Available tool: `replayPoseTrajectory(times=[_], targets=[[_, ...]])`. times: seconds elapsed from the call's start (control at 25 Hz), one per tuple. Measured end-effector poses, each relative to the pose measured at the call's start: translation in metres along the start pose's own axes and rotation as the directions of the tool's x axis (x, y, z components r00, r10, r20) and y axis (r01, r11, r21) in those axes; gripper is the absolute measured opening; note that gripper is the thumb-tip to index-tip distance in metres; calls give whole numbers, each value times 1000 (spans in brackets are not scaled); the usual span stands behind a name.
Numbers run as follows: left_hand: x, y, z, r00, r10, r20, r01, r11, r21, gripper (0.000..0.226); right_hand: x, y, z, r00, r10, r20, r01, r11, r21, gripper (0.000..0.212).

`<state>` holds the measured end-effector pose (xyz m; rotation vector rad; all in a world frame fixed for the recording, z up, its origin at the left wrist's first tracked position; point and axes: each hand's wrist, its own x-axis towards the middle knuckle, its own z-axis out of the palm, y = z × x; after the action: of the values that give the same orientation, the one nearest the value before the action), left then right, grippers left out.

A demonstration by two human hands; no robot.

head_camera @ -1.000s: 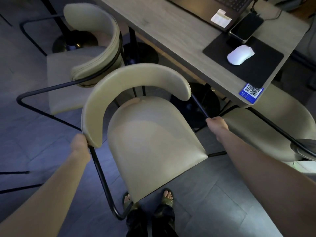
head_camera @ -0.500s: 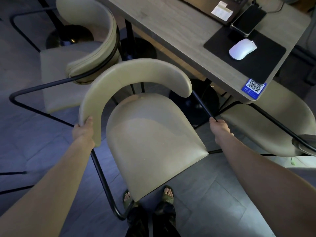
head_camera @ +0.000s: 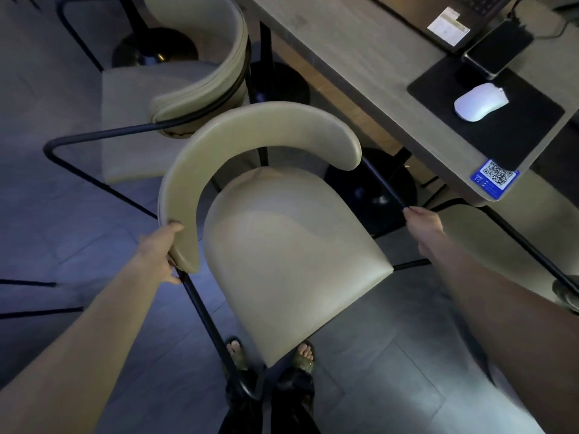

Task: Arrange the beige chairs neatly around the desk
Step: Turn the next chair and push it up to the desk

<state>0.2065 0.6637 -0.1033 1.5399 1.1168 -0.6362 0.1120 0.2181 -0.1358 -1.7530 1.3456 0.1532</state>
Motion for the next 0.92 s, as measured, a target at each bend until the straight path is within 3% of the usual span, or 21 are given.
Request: replayPoseTrajectory(times=[0.12,0.28,0.48,0.6,0.68,0.8,0.92], targets=[[-4,-14,-11,997,-55,52,54,998,9,66,4,-17,5,998,-51,44,52,999,-18,42],[-15,-29,-18,989,-104,104,98,993,59,51,16,-32,10,994,-27,104,37,995,-91,76],[-25,-26,-17,986,-149,80,144,987,66,61,-15,-39,13,983,-185,19,183,944,-275,61],[-30,-6,-10,997,-57,49,55,997,45,75,-61,-31,38,986,-169,10,167,963,-212,48],[-20,4,-6,999,29,43,-31,999,40,83,-104,-29,71,970,-61,234,76,996,-54,36],[2,9,-8,996,80,24,-82,992,99,82,-165,-25,123,828,15,560,-27,1000,13,22],[2,15,-12,995,91,29,-95,974,204,78,-208,-6,174,688,129,714,-159,987,-25,41]])
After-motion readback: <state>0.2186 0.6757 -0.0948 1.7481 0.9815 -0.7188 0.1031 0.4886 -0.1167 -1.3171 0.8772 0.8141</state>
